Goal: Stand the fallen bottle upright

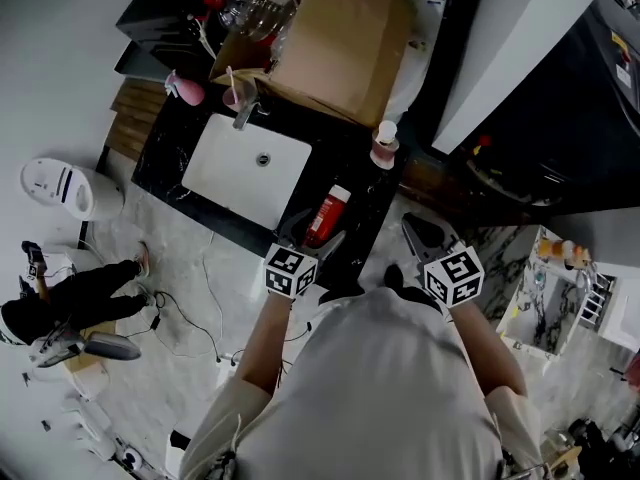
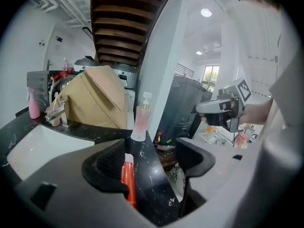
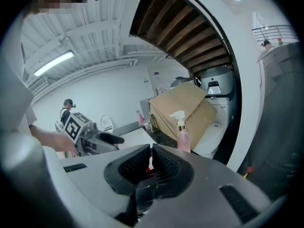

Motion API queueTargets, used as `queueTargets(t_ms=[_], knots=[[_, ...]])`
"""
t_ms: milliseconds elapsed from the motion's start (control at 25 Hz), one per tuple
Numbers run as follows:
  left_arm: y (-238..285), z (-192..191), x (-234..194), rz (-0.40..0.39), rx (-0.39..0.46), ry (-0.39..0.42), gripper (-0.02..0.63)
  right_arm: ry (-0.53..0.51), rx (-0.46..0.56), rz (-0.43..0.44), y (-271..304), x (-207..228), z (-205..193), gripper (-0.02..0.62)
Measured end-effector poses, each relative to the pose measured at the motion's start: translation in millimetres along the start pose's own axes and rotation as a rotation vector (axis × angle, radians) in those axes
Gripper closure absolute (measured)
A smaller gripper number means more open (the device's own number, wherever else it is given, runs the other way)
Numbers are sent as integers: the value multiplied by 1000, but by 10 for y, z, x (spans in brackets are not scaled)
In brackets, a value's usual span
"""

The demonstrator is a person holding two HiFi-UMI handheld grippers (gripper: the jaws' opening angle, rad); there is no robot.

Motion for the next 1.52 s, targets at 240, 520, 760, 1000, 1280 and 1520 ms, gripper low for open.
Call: queueTargets(t_ms=[240,520,760,1000,1280,1520], knots=[[377,-117,-211,-34,-125,18,281,22,-4,-38,62,66,-23,557],[752,-403,-430,-69,-299,61,281,40,-10,-68,152,110,-87,557],[1017,-673,-592,-62,-442,62,281,67,-8,-90,172,147,-134,557],[1220,-981,-717,-25,-593,51,281,94,-12,-118,140,218,-228,557],[1336,-1207,-776,-7,-670,19,278,115,-20,-138,140,256,-285,557],[1466,-1247,-763,17,-686,37,278,111,-40,-139,217,247,-384,557]])
Point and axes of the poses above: the fingertips, and each gripper's own axes: y forward along the fingers, x to its right, z out of its top, the point moved 4 cm from there along -y, backward along the fingers, and after that the axes turned 1 degree about x, right-handed, at the moved point
